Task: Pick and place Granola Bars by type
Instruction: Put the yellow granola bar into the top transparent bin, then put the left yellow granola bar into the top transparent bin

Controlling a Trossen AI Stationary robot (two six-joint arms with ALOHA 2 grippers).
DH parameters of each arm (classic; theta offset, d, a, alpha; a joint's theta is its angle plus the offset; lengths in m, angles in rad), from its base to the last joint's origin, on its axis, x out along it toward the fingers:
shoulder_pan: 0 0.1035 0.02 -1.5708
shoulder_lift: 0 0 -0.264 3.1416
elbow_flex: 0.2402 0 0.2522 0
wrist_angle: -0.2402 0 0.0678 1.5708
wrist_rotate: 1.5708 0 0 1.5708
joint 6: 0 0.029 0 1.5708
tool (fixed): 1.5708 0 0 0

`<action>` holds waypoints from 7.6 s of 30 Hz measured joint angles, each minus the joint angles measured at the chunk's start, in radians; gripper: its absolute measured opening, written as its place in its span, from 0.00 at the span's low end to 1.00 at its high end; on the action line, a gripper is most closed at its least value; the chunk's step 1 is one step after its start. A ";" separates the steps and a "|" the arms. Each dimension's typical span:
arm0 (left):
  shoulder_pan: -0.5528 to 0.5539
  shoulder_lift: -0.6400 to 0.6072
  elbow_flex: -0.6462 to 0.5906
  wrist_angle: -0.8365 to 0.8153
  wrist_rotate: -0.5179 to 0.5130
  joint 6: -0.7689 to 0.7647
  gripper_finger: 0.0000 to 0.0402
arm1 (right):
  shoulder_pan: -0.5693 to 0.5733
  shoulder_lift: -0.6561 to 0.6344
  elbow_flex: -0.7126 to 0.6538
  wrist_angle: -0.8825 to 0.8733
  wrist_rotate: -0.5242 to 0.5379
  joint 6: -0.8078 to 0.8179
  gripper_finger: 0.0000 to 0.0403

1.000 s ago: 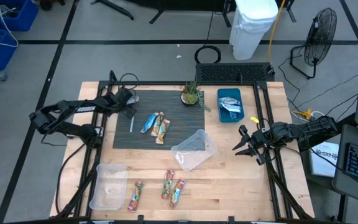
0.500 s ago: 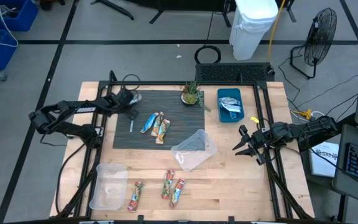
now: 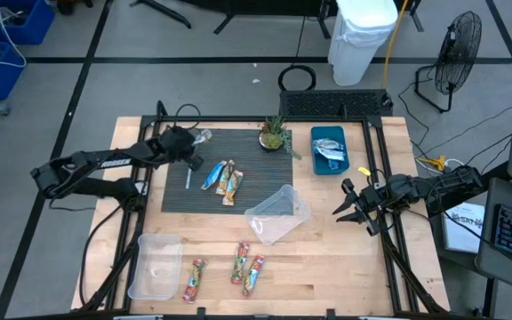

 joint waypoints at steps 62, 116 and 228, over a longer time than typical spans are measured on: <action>-0.668 0.553 0.623 0.199 0.473 0.048 0.00 | 0.000 0.000 0.000 0.015 0.000 0.026 0.22; -0.665 0.726 0.772 0.113 0.425 0.059 0.08 | 0.000 0.000 0.000 0.015 0.000 0.026 0.22; -0.366 0.352 0.171 -0.016 -0.052 -0.340 0.04 | 0.000 0.010 -0.001 0.020 0.000 0.026 0.22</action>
